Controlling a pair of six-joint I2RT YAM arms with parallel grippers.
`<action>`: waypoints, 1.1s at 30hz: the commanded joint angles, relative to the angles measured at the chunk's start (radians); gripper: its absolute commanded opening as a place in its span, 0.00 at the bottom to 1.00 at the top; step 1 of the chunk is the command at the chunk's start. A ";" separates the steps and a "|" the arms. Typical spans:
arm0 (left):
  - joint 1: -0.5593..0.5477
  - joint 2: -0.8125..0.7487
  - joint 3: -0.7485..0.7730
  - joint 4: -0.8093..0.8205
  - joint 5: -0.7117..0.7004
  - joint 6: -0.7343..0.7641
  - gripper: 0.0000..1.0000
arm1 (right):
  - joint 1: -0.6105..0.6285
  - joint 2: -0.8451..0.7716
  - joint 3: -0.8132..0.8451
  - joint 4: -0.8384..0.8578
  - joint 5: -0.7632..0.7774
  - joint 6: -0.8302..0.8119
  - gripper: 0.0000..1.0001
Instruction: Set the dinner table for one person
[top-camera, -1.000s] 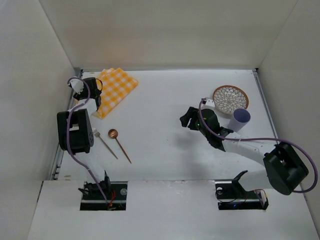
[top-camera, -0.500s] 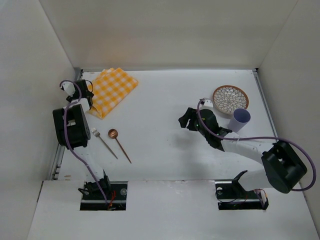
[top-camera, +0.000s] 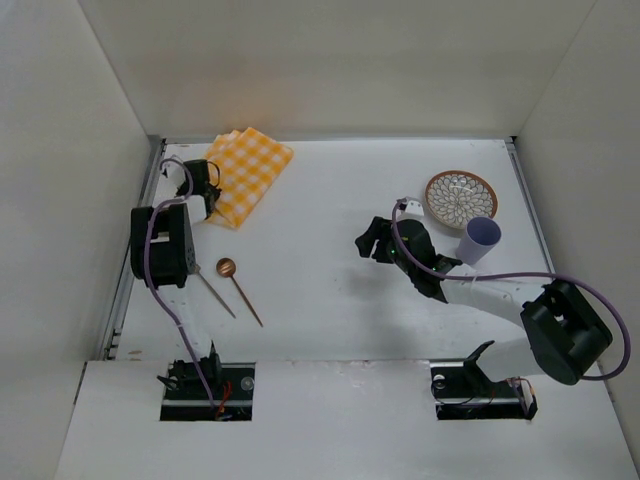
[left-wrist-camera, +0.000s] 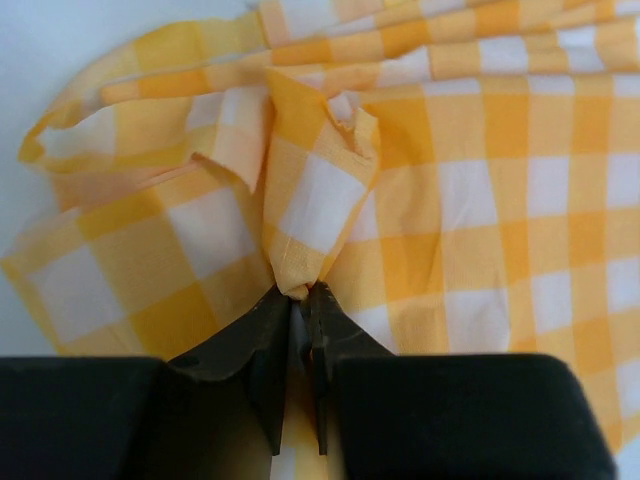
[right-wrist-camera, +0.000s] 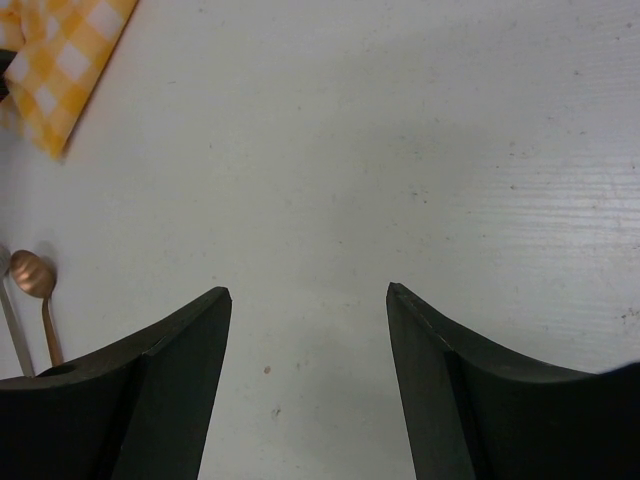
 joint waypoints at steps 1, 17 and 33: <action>-0.095 0.005 0.045 0.020 0.080 -0.049 0.08 | 0.008 0.005 0.020 0.060 -0.001 -0.012 0.69; -0.493 -0.206 -0.240 0.107 -0.083 -0.246 0.05 | -0.009 -0.043 -0.001 0.057 0.011 -0.008 0.68; -0.864 -0.669 -0.564 0.141 -0.340 -0.340 0.40 | -0.035 -0.037 0.012 0.045 -0.030 -0.050 0.61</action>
